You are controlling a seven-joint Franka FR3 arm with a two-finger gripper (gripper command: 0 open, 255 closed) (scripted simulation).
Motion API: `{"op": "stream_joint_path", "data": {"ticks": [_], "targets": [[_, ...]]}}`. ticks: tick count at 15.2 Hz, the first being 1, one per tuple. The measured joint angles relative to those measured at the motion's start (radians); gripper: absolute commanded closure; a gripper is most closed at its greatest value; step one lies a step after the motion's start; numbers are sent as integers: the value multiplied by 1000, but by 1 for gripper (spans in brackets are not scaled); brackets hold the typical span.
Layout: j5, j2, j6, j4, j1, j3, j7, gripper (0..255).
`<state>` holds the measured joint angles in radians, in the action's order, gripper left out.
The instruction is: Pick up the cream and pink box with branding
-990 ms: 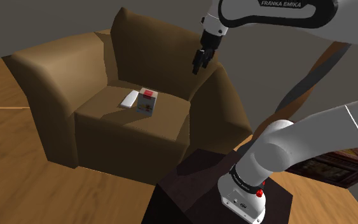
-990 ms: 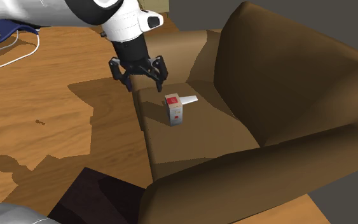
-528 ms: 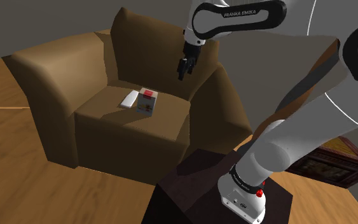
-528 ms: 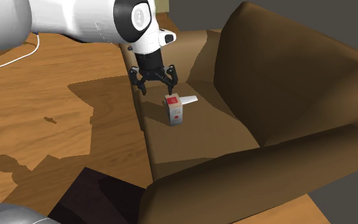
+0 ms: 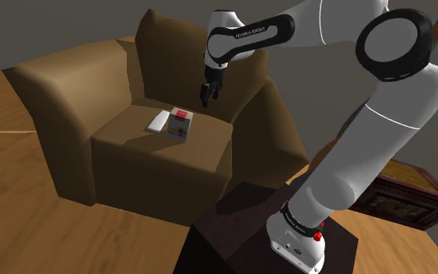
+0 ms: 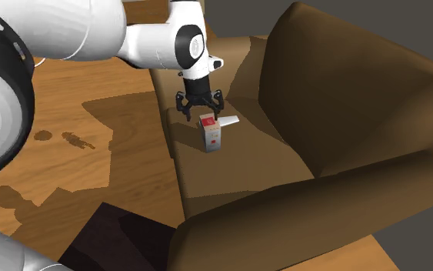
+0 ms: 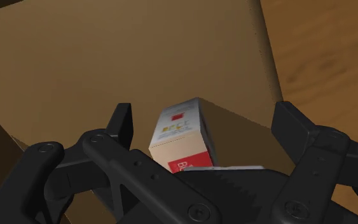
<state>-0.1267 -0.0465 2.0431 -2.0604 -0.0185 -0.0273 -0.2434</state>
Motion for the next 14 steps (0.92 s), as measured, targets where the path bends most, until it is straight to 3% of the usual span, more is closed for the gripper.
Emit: {"op": "stream_joint_path", "data": {"ticks": [10, 14], "targets": [[-6, -396, 23, 297, -3, 3, -50, 0], [-9, -459, 63, 312, -4, 3, -49, 0]]}}
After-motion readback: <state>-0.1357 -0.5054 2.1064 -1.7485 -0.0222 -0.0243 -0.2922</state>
